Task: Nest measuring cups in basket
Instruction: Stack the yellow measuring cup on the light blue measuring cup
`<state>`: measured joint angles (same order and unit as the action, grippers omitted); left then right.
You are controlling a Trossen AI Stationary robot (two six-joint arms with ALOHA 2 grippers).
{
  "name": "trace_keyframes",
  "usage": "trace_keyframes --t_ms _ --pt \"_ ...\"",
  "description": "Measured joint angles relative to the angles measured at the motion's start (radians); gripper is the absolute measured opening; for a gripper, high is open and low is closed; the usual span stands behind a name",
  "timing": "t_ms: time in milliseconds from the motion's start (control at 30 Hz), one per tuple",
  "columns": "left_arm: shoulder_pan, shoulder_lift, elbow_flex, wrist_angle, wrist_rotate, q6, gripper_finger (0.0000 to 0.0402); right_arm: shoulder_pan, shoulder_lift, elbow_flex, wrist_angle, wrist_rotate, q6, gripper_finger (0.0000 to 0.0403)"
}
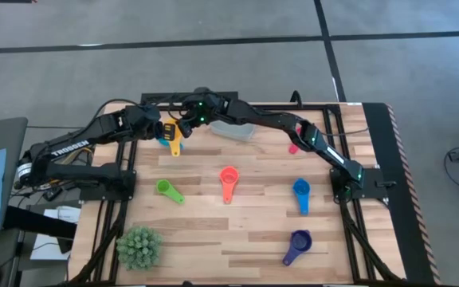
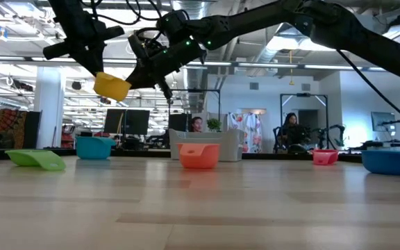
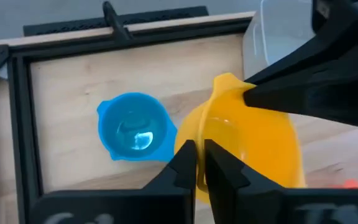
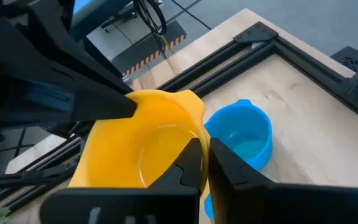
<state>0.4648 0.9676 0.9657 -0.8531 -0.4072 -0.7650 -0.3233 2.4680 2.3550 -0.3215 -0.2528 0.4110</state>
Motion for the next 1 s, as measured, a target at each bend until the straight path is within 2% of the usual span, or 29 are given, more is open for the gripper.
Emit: trace_keyframes --t_ms 167,267,433,600,767,900,1000 --pt "0.007 0.000 0.000 -0.009 -0.014 -0.003 0.0002 0.001 0.000 0.000 0.010 0.001 -0.001 0.0025" --pt "0.030 0.000 -0.001 -0.042 -0.049 -0.015 0.0002 0.001 0.000 0.001 0.012 0.022 -0.001 0.0039" --pt "0.103 -0.001 -0.035 -0.057 -0.157 -0.078 0.0001 0.000 -0.003 0.003 -0.010 0.090 -0.003 0.0081" --pt "0.148 0.000 -0.111 -0.003 -0.120 -0.172 0.0000 -0.010 -0.003 0.003 -0.034 0.099 -0.005 0.0138" --pt "0.149 0.000 -0.208 0.115 -0.113 -0.255 0.0000 -0.022 -0.002 0.002 -0.085 0.108 -0.005 0.0192" --pt "0.150 -0.001 -0.292 0.222 -0.133 -0.316 0.0000 -0.019 -0.002 0.002 -0.107 0.108 -0.006 0.0219" --pt "0.148 0.000 -0.339 0.235 -0.133 -0.352 0.0000 -0.019 -0.001 0.002 -0.116 0.108 -0.037 0.0227"
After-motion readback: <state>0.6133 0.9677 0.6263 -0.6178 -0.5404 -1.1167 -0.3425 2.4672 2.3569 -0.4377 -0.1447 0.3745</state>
